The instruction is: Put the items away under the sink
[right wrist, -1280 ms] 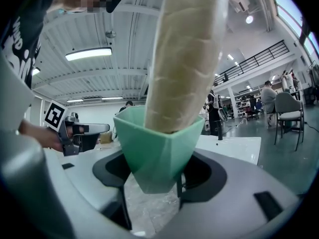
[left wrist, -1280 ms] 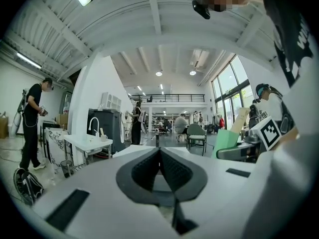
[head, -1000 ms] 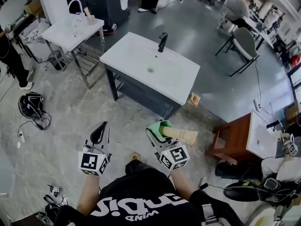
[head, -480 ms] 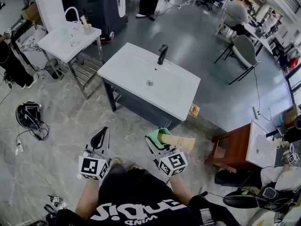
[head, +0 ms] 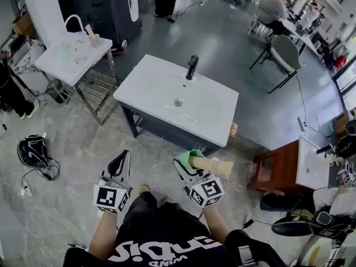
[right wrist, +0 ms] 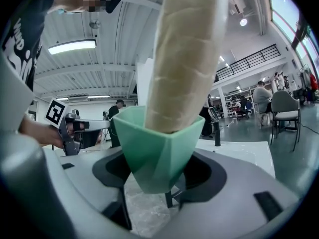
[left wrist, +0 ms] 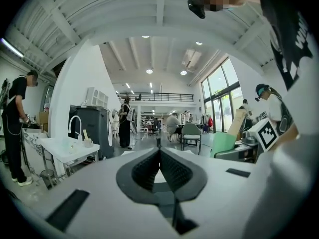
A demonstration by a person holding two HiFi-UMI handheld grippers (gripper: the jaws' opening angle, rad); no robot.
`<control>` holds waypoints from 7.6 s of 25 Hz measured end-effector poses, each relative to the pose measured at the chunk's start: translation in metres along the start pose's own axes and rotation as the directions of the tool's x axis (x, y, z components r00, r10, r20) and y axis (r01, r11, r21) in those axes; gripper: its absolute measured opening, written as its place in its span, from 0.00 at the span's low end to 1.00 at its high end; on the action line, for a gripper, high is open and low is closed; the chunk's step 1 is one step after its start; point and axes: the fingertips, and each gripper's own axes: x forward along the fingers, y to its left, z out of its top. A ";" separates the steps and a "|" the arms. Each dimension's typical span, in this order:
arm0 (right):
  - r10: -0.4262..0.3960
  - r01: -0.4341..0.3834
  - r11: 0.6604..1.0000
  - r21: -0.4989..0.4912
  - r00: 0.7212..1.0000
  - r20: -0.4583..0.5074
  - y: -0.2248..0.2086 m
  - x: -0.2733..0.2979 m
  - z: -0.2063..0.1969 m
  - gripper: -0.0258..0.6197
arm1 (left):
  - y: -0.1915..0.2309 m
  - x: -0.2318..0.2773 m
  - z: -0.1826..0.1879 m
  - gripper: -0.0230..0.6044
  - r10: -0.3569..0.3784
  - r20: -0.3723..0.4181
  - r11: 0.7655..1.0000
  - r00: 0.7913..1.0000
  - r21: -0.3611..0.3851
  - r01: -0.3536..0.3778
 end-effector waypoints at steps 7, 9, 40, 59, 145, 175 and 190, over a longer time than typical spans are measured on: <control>-0.041 0.041 0.999 0.003 0.999 -0.013 0.006 0.029 -0.005 0.51 | 0.027 0.029 -0.009 0.06 -0.075 -0.011 0.997 0.997 -0.008 0.075; -0.049 0.050 0.999 0.007 0.999 -0.008 0.005 0.041 -0.008 0.51 | 0.035 0.041 -0.014 0.06 -0.091 -0.017 0.996 0.996 -0.002 0.091; -0.034 0.033 0.998 -0.045 0.999 -0.035 -0.023 0.071 -0.143 0.51 | 0.029 0.083 -0.161 0.06 -0.127 -0.010 0.992 0.992 0.009 0.127; -0.019 0.020 0.998 -0.052 1.000 0.023 -0.064 0.148 -0.293 0.51 | 0.065 0.132 -0.328 0.06 -0.124 0.017 0.992 0.992 0.014 0.123; -0.377 0.331 0.903 -0.273 0.916 -0.138 -0.319 0.257 -0.438 0.51 | -0.034 0.186 -0.479 0.06 -0.375 0.049 0.926 0.926 -0.025 0.377; -0.417 0.330 0.885 -0.329 0.876 -0.243 -0.323 0.266 -0.451 0.51 | -0.034 0.189 -0.494 0.06 -0.379 0.029 0.923 0.925 -0.065 0.380; -0.432 0.377 0.887 -0.267 0.882 -0.187 -0.325 0.262 -0.445 0.68 | -0.036 0.187 -0.496 0.06 -0.385 0.032 0.920 0.923 -0.072 0.386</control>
